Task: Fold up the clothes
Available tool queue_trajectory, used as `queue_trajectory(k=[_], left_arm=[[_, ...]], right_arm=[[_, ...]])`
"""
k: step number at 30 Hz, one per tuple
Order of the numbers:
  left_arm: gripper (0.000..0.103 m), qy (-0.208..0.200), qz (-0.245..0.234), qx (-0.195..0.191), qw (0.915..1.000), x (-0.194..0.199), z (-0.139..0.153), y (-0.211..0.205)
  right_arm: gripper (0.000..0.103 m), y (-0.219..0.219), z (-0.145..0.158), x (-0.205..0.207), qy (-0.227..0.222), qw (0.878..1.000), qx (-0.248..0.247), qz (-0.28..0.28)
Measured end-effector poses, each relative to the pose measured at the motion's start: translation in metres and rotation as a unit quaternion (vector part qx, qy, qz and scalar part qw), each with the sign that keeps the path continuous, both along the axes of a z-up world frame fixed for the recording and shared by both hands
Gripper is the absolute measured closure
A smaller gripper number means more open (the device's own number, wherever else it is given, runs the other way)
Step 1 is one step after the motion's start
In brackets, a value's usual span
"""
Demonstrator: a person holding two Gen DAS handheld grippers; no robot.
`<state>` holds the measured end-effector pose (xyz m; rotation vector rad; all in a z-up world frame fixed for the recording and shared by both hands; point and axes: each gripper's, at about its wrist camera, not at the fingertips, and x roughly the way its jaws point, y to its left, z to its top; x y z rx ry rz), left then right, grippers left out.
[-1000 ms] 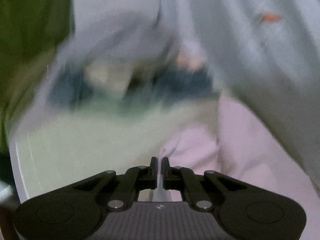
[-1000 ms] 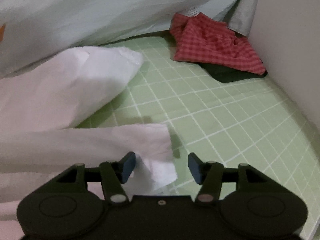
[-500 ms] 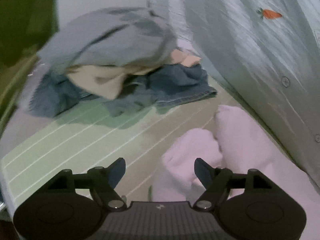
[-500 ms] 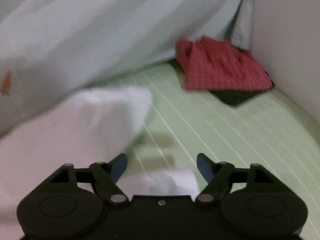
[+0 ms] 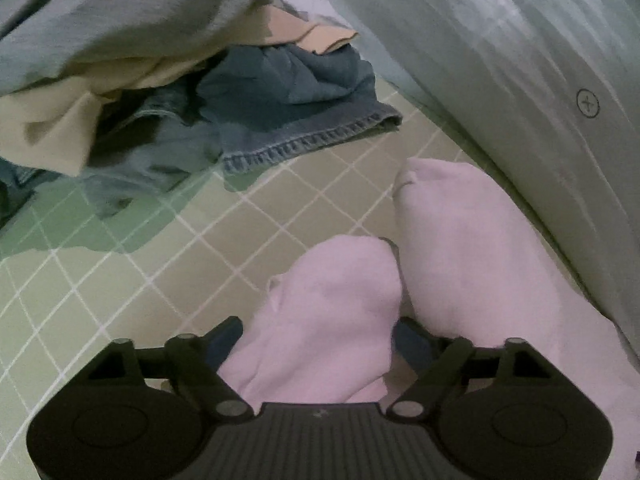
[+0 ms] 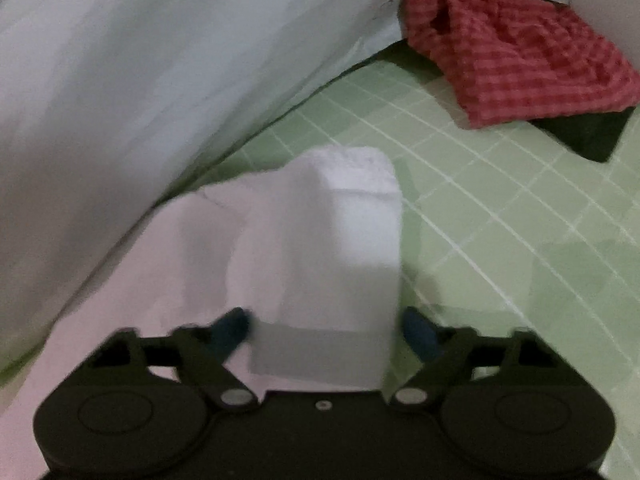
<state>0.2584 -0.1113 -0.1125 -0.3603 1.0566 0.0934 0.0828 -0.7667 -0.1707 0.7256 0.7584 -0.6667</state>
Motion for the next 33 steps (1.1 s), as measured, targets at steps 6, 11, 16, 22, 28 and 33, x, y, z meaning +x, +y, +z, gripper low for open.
queue_trajectory(k=[6,11,16,22,28,33], left_arm=[[0.097,-0.050,0.067,-0.017,0.9963,-0.008,0.033,0.015],[0.096,-0.149,0.134,0.051,0.9784,-0.057,0.103,0.039],[0.095,-0.093,0.195,0.056,0.9748,-0.101,0.069,0.055],[0.094,-0.056,0.205,0.025,0.9768,-0.139,0.040,0.054],[0.092,-0.040,0.188,0.017,0.9812,-0.138,0.035,0.057],[0.091,-0.031,0.180,0.019,0.9830,-0.132,0.031,0.051]], right_arm=[[0.101,-0.021,0.046,-0.001,-0.041,0.996,-0.072,-0.031],[0.101,-0.039,0.094,-0.007,-0.075,0.982,-0.158,-0.069],[0.091,-0.041,0.088,-0.037,-0.032,0.983,-0.160,-0.081],[0.032,-0.017,0.048,-0.068,0.043,0.993,-0.093,-0.065],[0.030,0.048,0.034,-0.095,0.012,0.997,-0.007,-0.080],[0.029,0.097,0.038,-0.082,0.030,0.999,-0.016,-0.010]])
